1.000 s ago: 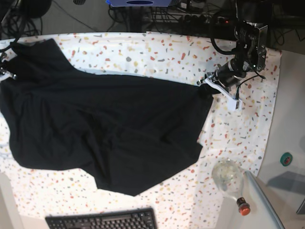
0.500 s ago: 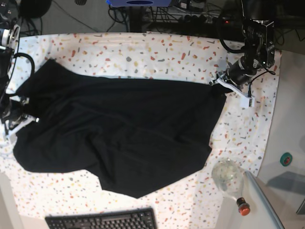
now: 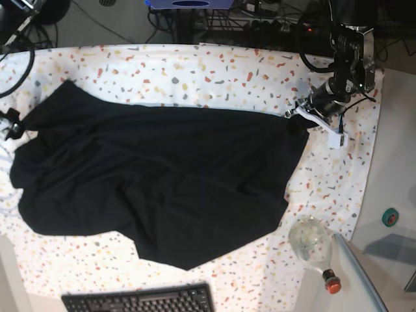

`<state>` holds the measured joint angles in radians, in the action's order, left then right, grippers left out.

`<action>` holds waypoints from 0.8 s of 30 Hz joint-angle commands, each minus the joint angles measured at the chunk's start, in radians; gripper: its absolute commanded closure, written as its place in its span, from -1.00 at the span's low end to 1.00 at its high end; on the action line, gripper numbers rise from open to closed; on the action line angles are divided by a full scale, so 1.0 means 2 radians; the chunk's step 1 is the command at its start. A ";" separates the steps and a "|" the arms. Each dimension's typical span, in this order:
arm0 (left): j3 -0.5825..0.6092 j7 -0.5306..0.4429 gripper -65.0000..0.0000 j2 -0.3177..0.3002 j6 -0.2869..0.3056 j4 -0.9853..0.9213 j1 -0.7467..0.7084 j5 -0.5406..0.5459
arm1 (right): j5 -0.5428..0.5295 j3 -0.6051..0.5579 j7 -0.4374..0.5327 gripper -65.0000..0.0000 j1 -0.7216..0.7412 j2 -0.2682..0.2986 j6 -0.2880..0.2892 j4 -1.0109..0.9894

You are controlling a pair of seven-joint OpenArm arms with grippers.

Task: Layout the t-shirt on the table in an organized manner, then fold the t-shirt properly
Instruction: 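Hold the shirt edges with both grippers and stretch them apart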

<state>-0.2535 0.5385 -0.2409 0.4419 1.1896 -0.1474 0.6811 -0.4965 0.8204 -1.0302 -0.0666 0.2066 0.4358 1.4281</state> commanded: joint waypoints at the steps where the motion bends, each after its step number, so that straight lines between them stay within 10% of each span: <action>1: -0.002 -0.009 1.00 -0.005 0.003 0.010 0.006 0.005 | -0.003 0.004 -0.001 -0.31 -0.008 -0.002 0.002 0.014; 7: -0.002 -0.010 1.00 -0.005 0.003 0.010 0.006 0.005 | -0.003 0.003 0.020 -0.22 -0.039 -0.056 0.002 0.017; 24: -0.002 -0.010 1.00 -0.013 0.003 0.007 0.003 0.005 | -0.001 -0.041 0.051 -0.22 -0.055 -0.059 0.001 -0.042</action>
<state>-0.2527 0.5381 -0.2531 0.4423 1.1893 -0.1501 0.6811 -0.4984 0.7372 -0.9184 -0.1761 0.0780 0.4355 1.3304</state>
